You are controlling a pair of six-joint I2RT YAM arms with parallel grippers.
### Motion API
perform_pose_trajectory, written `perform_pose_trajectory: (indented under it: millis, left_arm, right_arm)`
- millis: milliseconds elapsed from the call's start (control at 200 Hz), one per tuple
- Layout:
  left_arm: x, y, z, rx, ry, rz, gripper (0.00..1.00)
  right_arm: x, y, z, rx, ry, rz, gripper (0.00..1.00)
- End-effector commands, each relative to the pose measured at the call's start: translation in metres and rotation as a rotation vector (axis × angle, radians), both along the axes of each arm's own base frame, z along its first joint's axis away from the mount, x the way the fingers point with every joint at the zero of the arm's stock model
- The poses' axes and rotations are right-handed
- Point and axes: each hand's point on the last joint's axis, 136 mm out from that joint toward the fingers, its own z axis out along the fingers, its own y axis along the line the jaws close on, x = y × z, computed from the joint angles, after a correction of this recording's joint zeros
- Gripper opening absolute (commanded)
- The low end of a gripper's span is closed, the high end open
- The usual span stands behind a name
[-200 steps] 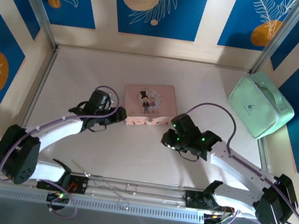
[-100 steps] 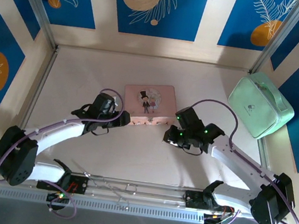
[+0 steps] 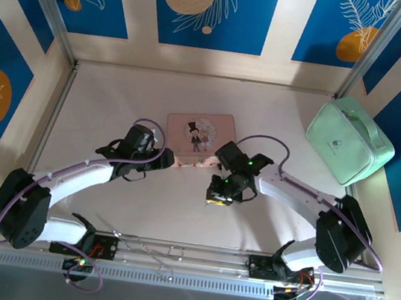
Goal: Unlock the padlock with the key
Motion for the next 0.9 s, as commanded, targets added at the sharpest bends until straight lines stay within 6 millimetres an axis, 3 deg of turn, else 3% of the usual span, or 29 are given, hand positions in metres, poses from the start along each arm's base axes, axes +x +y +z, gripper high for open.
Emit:
perform_pose_trajectory:
  millis: [0, 190, 485, 575, 705, 805, 895]
  left_arm:
    - [0.001, 0.001, 0.005, 0.007, -0.013, 0.007, 0.61]
    - [0.002, 0.002, 0.006, 0.012, -0.021, 0.008, 0.61]
    - [0.002, 0.001, 0.009, 0.011, -0.023, 0.002, 0.61]
    - [0.002, 0.003, 0.012, 0.011, -0.033, 0.006, 0.61]
    - [0.000, 0.004, 0.017, 0.009, -0.040, 0.008, 0.61]
    - [0.001, 0.006, 0.025, 0.022, -0.054, 0.006, 0.61]
    - [0.005, 0.011, 0.044, 0.054, -0.094, 0.003, 0.62]
  right_arm:
    - [-0.020, 0.014, -0.002, 0.018, 0.090, 0.049, 0.08]
    - [-0.025, 0.019, -0.025, -0.047, 0.140, 0.063, 0.14]
    - [-0.007, 0.022, -0.034, -0.073, 0.111, 0.052, 0.48]
    - [0.001, 0.020, -0.025, -0.077, 0.076, 0.049, 0.56]
    - [0.011, 0.014, -0.001, -0.087, -0.008, 0.047, 0.58]
    - [0.022, 0.003, 0.031, -0.086, -0.135, 0.029, 0.58]
    - [0.032, -0.014, 0.069, -0.082, -0.300, -0.009, 0.63]
